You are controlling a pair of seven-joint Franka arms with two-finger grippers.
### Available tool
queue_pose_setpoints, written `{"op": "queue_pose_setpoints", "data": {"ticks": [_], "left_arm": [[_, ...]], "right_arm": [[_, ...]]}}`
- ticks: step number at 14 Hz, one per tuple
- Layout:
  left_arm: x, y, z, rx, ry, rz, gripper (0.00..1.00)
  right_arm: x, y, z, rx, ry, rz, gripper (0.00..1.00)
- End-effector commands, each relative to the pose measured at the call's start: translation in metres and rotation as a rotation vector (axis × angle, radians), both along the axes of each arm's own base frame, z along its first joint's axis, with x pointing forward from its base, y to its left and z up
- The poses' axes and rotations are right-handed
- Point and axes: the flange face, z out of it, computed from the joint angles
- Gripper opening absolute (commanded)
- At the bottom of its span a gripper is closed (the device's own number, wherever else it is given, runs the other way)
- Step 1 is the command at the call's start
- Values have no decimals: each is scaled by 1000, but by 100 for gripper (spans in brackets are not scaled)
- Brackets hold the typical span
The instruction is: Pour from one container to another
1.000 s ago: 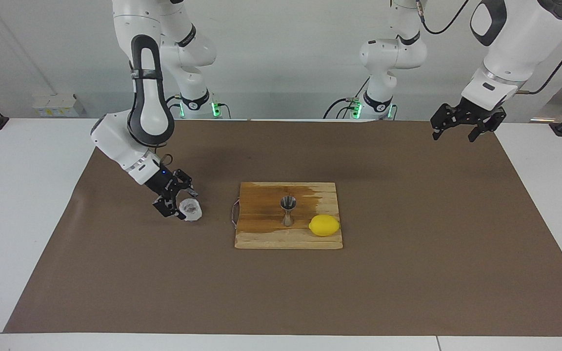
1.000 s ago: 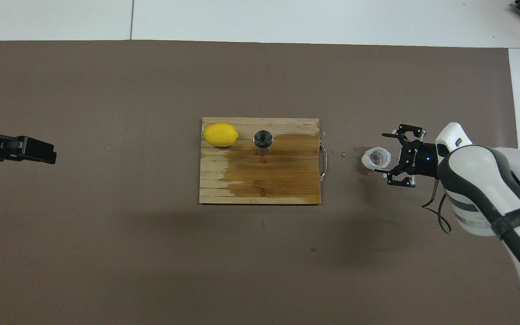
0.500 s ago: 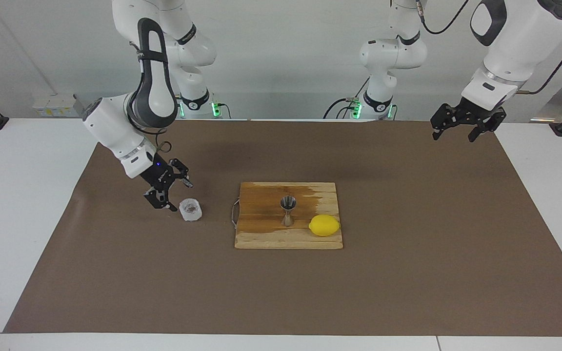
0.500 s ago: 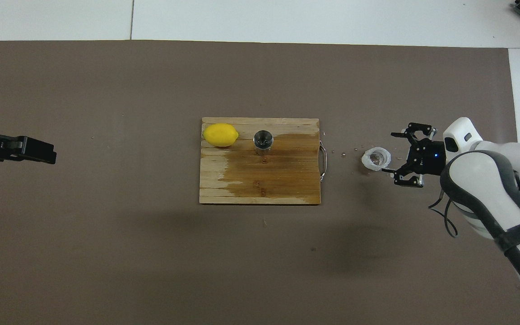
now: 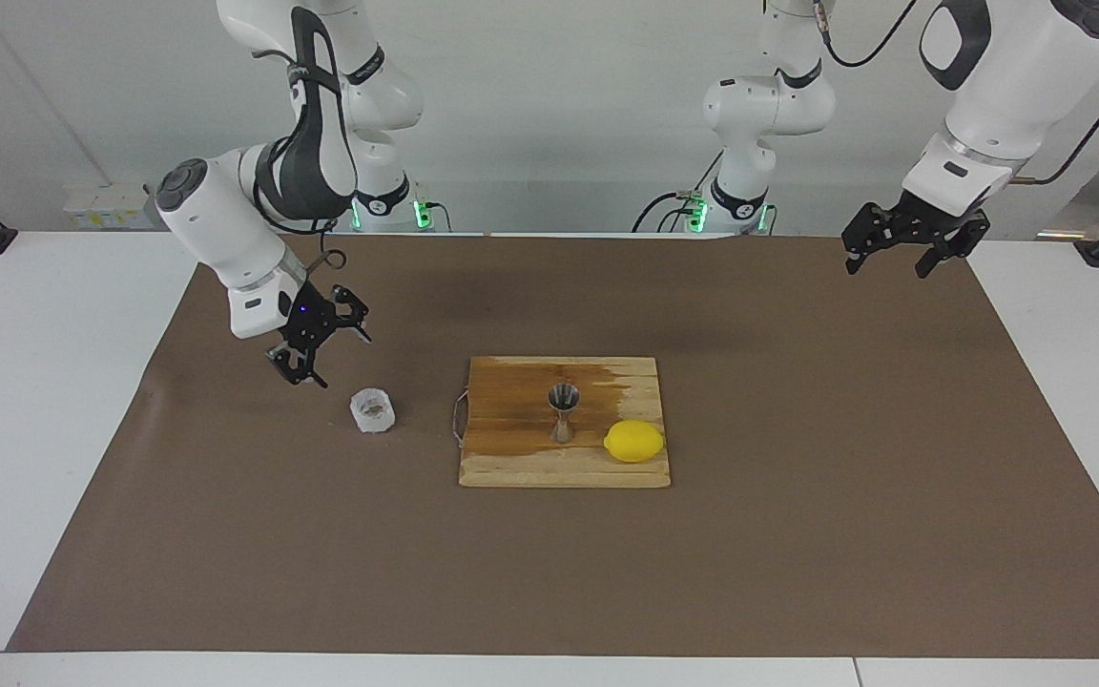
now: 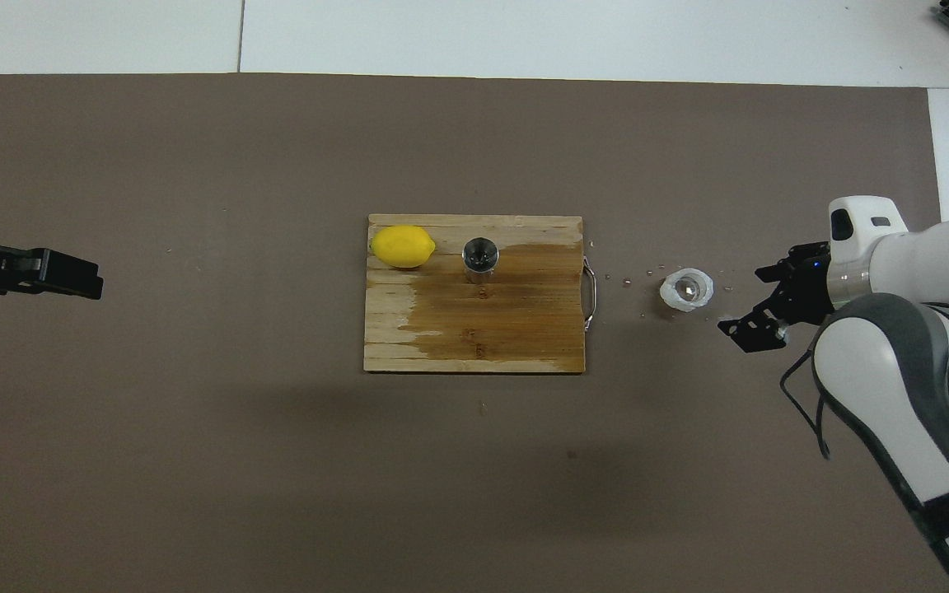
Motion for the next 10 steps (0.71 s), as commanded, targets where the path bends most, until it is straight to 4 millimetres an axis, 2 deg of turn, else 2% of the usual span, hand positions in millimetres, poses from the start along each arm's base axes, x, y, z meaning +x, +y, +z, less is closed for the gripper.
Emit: {"op": "queue_pose_setpoints", "data": {"ticks": [1,5,6,9,10], "left_arm": [[-6,3,0,17,-6,-7,100],[-6,3,0,18,-6,-7,100],[-6,3,0,18,-6,-7,100],[-6,3,0,18,-6,-7,100],[-6,3,0,17,-6,-7,100]], "right_arm": [[-12,5,39,-91,89,-183,100],[-21,-9,64,-182,216,-521,100],[-21,-13,78,-211,238,-577,100],[-8,-18,152,-341,274,-636,100],[0,-23,168,-343,295,-650,100]]}}
